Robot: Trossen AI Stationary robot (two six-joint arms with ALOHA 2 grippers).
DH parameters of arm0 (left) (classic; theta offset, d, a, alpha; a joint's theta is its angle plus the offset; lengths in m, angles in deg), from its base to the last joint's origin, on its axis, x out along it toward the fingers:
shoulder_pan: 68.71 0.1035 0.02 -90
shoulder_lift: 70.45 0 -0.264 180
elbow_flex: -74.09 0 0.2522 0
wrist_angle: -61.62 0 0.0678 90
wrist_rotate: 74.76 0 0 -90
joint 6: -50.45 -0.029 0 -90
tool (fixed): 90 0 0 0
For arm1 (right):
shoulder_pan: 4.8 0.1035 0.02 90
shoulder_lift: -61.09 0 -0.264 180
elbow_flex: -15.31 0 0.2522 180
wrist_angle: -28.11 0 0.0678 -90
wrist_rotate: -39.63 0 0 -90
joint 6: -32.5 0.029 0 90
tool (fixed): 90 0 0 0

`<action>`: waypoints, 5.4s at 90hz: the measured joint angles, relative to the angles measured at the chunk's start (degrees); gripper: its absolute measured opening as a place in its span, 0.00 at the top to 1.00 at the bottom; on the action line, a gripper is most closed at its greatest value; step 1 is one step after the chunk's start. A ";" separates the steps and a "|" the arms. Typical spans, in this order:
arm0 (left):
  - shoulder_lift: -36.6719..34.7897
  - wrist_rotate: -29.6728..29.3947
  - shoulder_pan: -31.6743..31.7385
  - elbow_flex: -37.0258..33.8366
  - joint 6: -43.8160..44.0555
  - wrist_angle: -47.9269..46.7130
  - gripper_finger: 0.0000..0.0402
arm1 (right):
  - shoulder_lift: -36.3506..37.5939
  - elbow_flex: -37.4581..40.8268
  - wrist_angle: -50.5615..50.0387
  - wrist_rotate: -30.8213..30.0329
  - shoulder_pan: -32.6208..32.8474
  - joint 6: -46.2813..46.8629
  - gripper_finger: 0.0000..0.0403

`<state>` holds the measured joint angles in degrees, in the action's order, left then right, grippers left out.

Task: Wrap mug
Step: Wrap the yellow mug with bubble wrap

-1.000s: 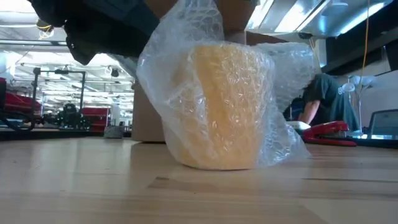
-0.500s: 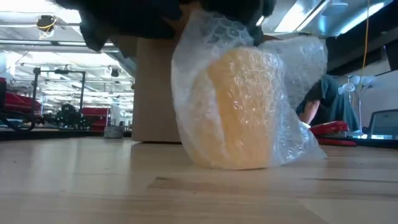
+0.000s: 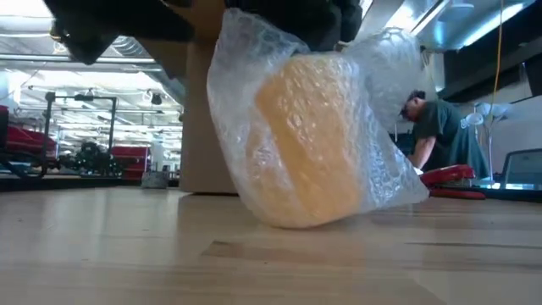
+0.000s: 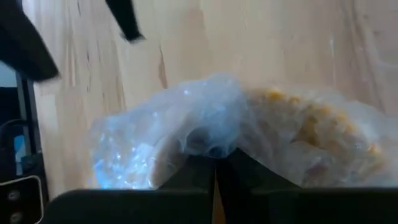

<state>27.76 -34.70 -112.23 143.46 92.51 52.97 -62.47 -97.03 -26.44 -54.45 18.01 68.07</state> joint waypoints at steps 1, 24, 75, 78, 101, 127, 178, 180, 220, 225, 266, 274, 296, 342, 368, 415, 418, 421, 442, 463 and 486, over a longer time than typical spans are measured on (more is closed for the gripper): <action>0.00 -0.01 0.20 0.00 -0.37 0.11 0.72 | 0.19 0.06 0.01 0.00 0.00 0.01 1.00; 0.02 1.58 4.87 0.00 -3.05 0.41 0.72 | 3.84 0.34 -1.59 -0.24 0.02 0.20 1.00; 3.57 14.49 11.40 0.00 -10.22 11.36 0.72 | 10.49 0.11 -14.50 -1.80 1.33 5.69 1.00; 3.90 15.19 11.72 0.02 -10.16 11.62 0.72 | 10.54 0.06 -14.47 -1.80 1.33 5.77 1.00; 4.55 16.19 12.44 0.02 -10.20 12.34 0.72 | 8.35 2.43 -13.01 0.14 1.18 5.73 1.00; 4.42 15.91 9.91 0.00 -10.22 12.66 0.72 | 5.97 11.82 5.14 4.47 1.11 5.48 1.00; 4.22 11.90 5.22 -0.07 -8.24 13.56 0.72 | 5.54 11.47 14.24 0.17 0.67 5.28 1.00; 4.20 11.90 5.47 -0.07 -8.47 13.63 0.72 | 5.52 10.99 13.30 0.17 0.71 5.29 1.00; 4.13 11.26 7.12 -0.04 -10.72 11.85 0.72 | 5.51 -4.74 -12.13 -0.88 1.04 1.70 1.00; 4.13 11.18 7.11 -0.04 -10.54 11.63 0.72 | 5.51 -6.30 -15.54 -2.16 1.36 1.55 1.00; 3.23 12.29 5.99 -0.04 -11.02 12.13 0.72 | 13.08 -6.87 -31.84 -20.07 14.10 13.60 1.00; 1.58 12.50 5.54 -0.04 -12.43 12.13 0.72 | 16.27 -1.82 -31.43 -24.25 18.92 21.08 1.00; -3.34 13.49 5.38 -0.04 -18.12 10.08 0.72 | 27.07 25.75 -11.60 -31.84 32.94 45.69 1.00; -4.09 31.08 19.62 1.26 -14.95 -0.79 0.72 | 39.07 64.38 35.82 -32.18 23.48 24.90 1.00; -3.33 38.27 24.25 1.49 -13.50 -2.03 0.72 | 39.22 73.67 58.53 -23.34 11.39 8.88 1.00; -0.72 42.32 25.62 1.54 -12.04 -1.86 0.72 | 39.19 67.80 67.71 -3.18 0.74 -1.51 1.00; -0.72 42.35 25.76 1.56 -12.09 -1.97 0.72 | 39.12 66.70 67.71 -1.17 0.30 -2.11 1.00; -0.72 42.33 25.97 1.57 -12.27 -2.08 0.72 | 38.95 65.49 67.56 0.49 -0.14 -3.07 1.00; -0.59 41.55 26.40 1.55 -13.17 -2.53 0.72 | 39.02 57.38 50.74 0.77 -0.74 -5.84 1.00; -0.59 41.43 25.32 1.55 -14.00 -2.77 0.72 | 43.44 58.15 34.13 -11.69 0.58 1.05 1.00; -0.57 41.43 24.71 1.55 -14.09 -2.78 0.72 | 46.58 69.96 48.72 -9.94 2.36 8.73 1.00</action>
<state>27.19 6.73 -87.52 145.01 78.42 50.19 -15.88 -27.07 22.28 -64.38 20.37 76.80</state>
